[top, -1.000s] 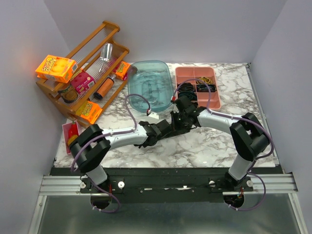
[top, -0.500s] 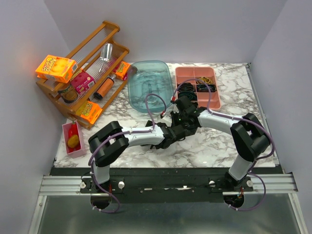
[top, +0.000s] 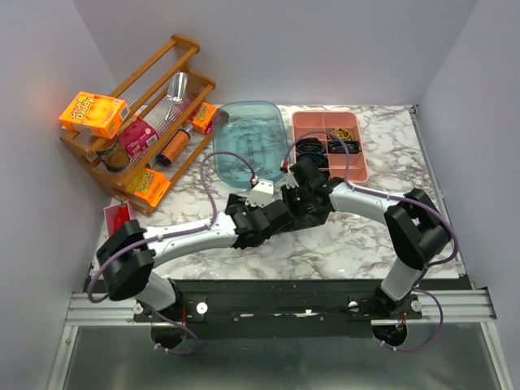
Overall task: Roll the ties
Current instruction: Roll the tie at the center of the board.
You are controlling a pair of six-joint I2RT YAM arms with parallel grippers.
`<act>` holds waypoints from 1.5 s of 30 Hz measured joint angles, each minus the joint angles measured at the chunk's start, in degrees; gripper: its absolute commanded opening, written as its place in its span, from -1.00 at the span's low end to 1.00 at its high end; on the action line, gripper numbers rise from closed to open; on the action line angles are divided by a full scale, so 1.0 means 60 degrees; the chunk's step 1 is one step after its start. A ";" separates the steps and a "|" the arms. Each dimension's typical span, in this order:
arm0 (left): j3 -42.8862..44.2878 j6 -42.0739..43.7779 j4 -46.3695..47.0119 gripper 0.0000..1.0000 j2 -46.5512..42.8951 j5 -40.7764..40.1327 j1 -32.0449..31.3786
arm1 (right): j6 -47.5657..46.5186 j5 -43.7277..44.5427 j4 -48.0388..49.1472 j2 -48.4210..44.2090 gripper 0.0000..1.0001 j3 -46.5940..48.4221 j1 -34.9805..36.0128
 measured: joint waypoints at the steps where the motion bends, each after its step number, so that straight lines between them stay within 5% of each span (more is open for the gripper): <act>1: -0.0168 0.0025 0.0124 0.97 -0.0350 0.0175 0.0044 | -0.0047 -0.0055 -0.0004 0.0000 -0.96 0.0069 0.0047; 7: -0.1708 0.0095 0.1486 0.97 -0.2983 0.1763 0.1461 | -0.0197 -0.0423 0.0007 0.0029 -0.96 0.0965 0.0798; 12: -0.3348 -0.0015 0.2630 0.97 -0.5122 0.4051 0.3810 | -0.0284 -0.0798 0.0091 0.0382 -0.96 0.1876 0.1497; 20: -0.4994 -0.0346 0.3872 0.97 -0.5927 0.6823 0.5657 | -0.0306 -0.1035 0.0142 0.1585 -0.97 0.2728 0.1931; 45: -0.7238 -0.1198 0.7694 0.91 -0.4841 0.8881 0.5956 | -0.0211 -0.0193 -0.0066 0.1865 -0.98 0.2295 0.1916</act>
